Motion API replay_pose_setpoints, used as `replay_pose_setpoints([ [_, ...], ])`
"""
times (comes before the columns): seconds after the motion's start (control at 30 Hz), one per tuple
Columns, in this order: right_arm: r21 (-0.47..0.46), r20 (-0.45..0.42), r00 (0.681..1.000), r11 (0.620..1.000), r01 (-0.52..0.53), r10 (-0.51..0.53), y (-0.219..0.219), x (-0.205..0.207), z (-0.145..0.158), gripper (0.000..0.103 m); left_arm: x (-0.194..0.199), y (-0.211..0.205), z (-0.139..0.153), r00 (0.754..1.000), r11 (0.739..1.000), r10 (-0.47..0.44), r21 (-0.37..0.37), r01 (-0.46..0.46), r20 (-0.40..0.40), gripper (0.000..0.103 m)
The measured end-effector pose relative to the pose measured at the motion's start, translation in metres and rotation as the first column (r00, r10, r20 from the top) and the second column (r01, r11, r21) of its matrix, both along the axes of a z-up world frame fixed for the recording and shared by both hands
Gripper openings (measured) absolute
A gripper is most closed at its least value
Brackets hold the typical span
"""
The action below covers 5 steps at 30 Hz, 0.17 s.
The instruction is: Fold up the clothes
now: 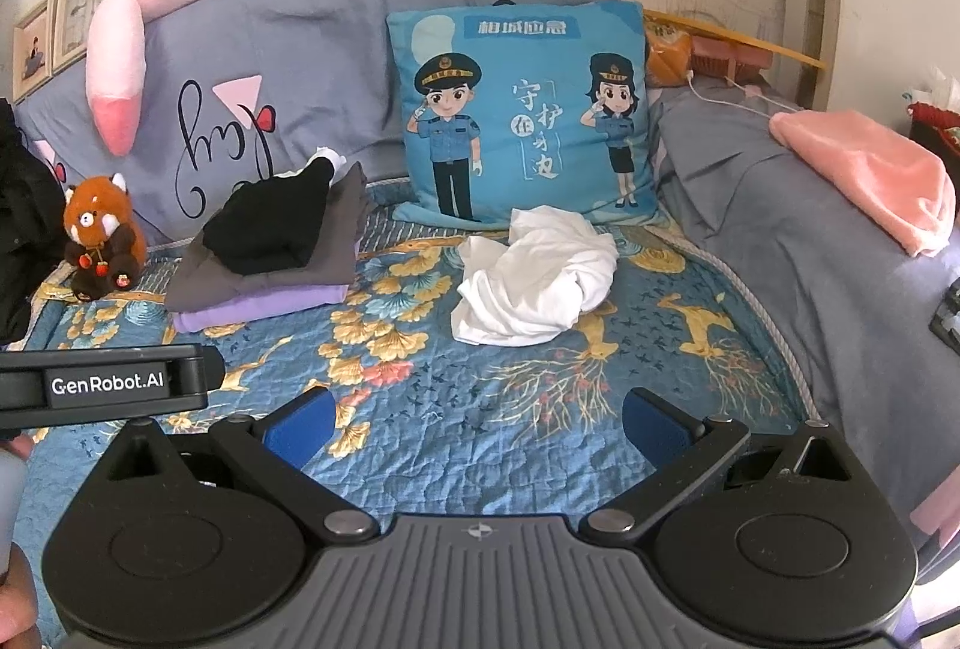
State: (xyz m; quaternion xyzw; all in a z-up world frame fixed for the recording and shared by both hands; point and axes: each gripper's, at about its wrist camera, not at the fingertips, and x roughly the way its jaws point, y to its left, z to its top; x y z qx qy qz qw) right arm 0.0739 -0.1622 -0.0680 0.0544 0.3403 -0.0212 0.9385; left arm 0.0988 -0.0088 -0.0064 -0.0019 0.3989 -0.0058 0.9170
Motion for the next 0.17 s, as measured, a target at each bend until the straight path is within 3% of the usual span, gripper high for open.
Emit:
replay_pose_setpoints([
  [0.17, 0.000, -0.002, 1.000, 1.000, 0.001, -0.001, -0.0001, -0.0008, 0.0002, 0.103, -0.0008, -0.0003, 0.0005, 1.000, 1.000, -0.010, -0.007, 0.010, -0.001, 0.103],
])
